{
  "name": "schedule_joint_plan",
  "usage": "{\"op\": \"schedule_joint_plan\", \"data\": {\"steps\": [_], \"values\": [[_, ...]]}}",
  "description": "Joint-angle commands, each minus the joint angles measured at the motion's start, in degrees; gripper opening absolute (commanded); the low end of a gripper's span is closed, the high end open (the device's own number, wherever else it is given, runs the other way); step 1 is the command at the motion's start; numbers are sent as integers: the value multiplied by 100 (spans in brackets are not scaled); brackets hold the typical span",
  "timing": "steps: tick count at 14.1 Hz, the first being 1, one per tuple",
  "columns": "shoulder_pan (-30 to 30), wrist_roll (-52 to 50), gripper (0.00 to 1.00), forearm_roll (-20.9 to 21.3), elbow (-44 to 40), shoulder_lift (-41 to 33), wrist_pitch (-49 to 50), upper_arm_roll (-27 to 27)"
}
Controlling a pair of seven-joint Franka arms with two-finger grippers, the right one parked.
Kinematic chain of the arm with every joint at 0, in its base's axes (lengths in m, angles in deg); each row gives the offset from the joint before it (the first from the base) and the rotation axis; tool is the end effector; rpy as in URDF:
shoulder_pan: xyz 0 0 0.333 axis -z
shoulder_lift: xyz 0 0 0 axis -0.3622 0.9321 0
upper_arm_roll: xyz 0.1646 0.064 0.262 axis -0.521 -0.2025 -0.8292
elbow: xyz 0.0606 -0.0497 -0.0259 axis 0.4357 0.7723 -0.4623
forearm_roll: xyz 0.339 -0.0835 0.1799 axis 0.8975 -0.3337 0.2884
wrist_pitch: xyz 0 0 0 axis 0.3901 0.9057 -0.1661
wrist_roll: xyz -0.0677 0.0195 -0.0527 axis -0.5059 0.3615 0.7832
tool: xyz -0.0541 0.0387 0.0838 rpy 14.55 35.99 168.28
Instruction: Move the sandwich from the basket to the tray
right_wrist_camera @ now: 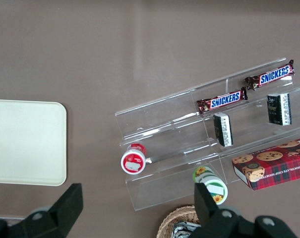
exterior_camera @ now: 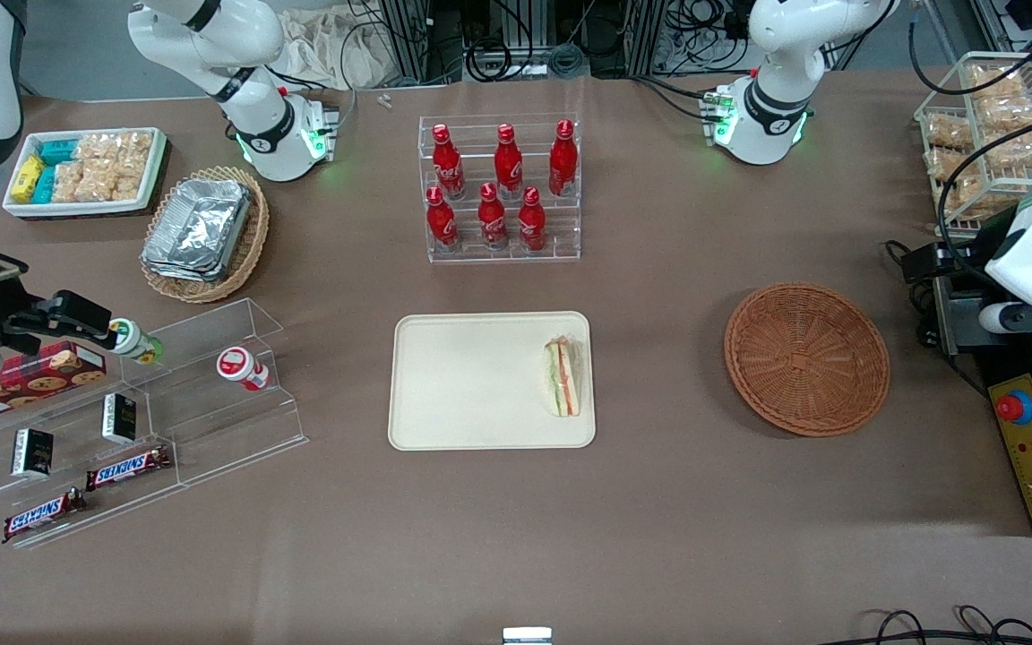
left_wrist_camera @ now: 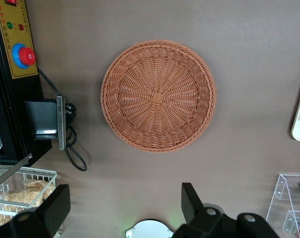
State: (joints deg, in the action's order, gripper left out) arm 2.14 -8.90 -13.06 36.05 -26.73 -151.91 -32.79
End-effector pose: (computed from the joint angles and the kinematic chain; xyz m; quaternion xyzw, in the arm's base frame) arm 0.5735 -0.0134 0.5778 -0.9952 -0.0133 0.0906 0.0334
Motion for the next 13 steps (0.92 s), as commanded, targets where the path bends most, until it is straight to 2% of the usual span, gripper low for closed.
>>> {"op": "schedule_joint_plan", "data": {"steps": [1, 3, 5, 6, 9, 11, 13], "values": [[-33, 48, 99, 77, -71, 13, 102, 1], [298, 83, 99, 8, -71, 14, 93, -427], [1132, 92, 99, -80, -71, 5, 67, -1400], [1362, 83, 100, -133, -71, 5, 67, -1649], [1671, 74, 100, -142, -89, 22, 49, -1939], [1962, 83, 100, -413, -132, 92, 49, -2397], [1936, 101, 100, -503, -176, 136, 58, -2434]]}}
